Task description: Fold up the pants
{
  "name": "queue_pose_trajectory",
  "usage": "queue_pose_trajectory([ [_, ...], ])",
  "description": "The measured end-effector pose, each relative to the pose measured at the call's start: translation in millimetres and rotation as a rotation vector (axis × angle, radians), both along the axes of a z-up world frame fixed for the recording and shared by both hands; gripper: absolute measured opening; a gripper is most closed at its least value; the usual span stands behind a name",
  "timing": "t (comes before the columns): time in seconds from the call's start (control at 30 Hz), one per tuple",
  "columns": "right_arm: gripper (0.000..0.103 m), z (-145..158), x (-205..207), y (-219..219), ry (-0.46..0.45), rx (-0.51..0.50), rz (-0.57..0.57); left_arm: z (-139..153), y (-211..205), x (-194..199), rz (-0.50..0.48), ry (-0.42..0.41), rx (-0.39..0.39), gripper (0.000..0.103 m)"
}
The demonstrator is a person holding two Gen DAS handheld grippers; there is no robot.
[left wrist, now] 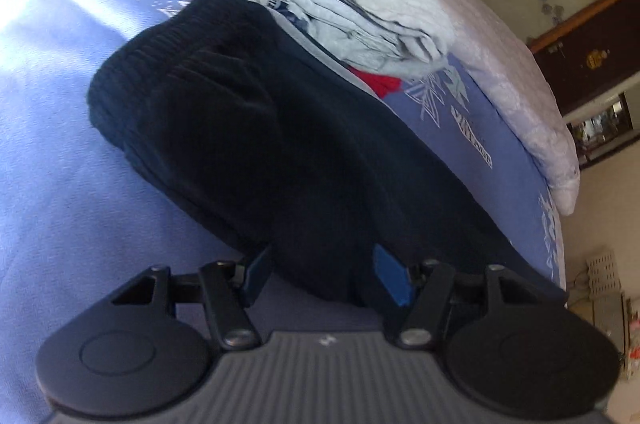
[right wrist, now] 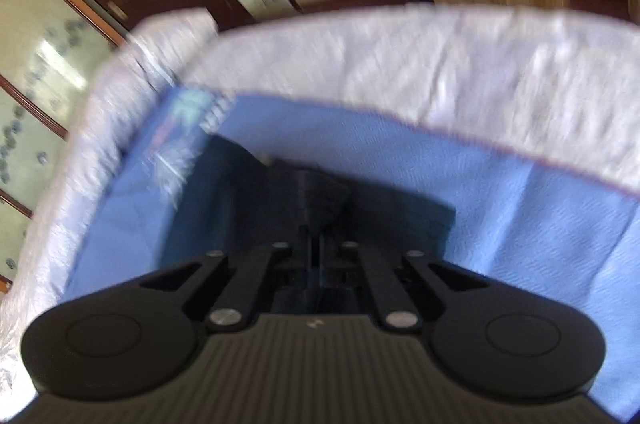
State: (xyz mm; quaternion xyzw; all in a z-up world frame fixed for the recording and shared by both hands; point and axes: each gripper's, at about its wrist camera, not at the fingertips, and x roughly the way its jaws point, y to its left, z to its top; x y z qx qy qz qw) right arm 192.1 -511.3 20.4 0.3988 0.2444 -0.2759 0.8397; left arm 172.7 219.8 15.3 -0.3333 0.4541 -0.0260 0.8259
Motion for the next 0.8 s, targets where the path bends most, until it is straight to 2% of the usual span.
queue_pose_trajectory([
  [0.03,0.005,12,-8,4,-0.035,-0.035,0.0,1,-5,-1,-0.018,-0.006,0.009,0.057],
  [0.1,0.006,24,-30,3,-0.085,-0.042,-0.004,0,-10,-2,-0.049,-0.011,0.015,0.057],
  [0.13,0.006,23,-37,1,-0.071,-0.029,-0.017,-2,-12,-2,-0.055,-0.007,0.017,0.057],
  [0.2,0.014,10,-42,-6,0.0,-0.005,-0.026,-8,-13,-3,-0.049,0.017,0.014,0.057],
  [0.27,0.021,-10,-46,-21,0.073,0.086,-0.055,-10,-9,-8,-0.036,0.027,-0.002,0.057],
  [0.3,0.023,-17,-56,-29,0.026,0.163,-0.088,-10,-7,-11,-0.031,0.024,-0.005,0.057],
  [0.37,0.042,-25,-76,-35,-0.09,0.274,-0.147,-9,-1,-16,-0.015,0.02,-0.001,0.058],
  [0.47,0.049,-23,-86,-29,-0.116,0.27,-0.124,-13,14,-23,0.056,0.025,-0.027,0.058],
  [0.67,0.052,-29,-80,-18,-0.158,0.29,-0.077,-31,47,-28,0.225,0.041,-0.148,0.061],
  [0.8,0.052,-28,-61,-15,-0.161,0.259,-0.077,-43,59,-19,0.294,0.022,-0.204,0.07],
])
